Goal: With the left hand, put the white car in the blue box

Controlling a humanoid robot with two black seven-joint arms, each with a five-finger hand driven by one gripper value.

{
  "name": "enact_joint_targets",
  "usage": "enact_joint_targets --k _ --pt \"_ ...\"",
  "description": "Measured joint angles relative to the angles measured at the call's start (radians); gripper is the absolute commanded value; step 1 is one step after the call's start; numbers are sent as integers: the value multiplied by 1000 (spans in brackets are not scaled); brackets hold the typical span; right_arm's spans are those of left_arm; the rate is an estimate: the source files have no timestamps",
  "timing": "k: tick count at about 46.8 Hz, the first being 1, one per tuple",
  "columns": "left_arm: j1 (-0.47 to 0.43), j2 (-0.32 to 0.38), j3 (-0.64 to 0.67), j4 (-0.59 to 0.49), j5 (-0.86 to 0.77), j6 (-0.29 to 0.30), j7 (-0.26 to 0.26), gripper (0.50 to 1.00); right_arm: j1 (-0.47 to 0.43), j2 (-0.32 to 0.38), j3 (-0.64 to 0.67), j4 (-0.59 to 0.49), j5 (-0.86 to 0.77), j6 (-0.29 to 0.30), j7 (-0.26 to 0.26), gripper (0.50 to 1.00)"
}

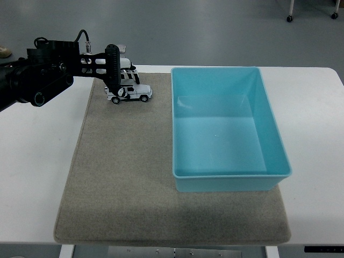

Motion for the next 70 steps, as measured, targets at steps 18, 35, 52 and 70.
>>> enact_joint_targets --k 18,35,52,70 --pt "-44 -2 -17 -3 -16 0 -1 500 0 0 0 0 0 0 0 936" --pt "-136 -11 -52 -14 -21 3 -2 500 0 0 0 0 0 0 0 936" --pt "-170 -37 -91 -67 -18 5 -2 500 0 0 0 0 0 0 0 936" --pt "-179 -65 -115 -197 -13 18 -2 500 0 0 0 0 0 0 0 936"
